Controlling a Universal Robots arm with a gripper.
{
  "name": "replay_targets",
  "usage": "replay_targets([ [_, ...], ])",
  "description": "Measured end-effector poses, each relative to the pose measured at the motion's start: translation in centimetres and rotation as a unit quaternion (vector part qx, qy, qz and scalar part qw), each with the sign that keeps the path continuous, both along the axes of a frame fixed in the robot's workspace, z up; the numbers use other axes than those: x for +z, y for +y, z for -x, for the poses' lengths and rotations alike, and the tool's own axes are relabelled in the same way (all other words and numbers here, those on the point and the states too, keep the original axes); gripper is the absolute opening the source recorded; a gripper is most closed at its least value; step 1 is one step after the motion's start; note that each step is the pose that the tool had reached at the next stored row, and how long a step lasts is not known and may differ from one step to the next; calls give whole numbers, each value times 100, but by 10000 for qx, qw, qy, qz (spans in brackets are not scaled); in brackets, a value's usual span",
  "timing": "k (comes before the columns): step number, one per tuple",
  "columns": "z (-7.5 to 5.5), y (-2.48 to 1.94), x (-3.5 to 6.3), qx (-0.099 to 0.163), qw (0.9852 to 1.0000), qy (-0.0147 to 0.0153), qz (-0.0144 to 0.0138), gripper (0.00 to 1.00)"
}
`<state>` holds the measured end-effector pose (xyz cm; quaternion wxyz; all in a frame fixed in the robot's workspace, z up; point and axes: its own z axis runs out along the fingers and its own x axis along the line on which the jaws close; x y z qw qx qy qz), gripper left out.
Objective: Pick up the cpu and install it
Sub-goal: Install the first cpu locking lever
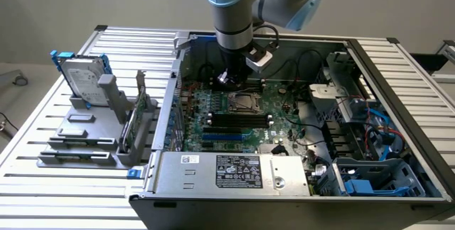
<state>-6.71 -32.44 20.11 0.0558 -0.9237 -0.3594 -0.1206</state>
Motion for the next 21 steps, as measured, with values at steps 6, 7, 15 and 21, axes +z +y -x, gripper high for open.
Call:
replay_targets([
  [6,57,0,82,0,10000,4,0,11],
  [7,70,0,95,0,10000,4,0,11],
  [15,168,0,161,0,10000,8,0,11],
  [21,182,-6,181,0,10000,7,-1,11],
])
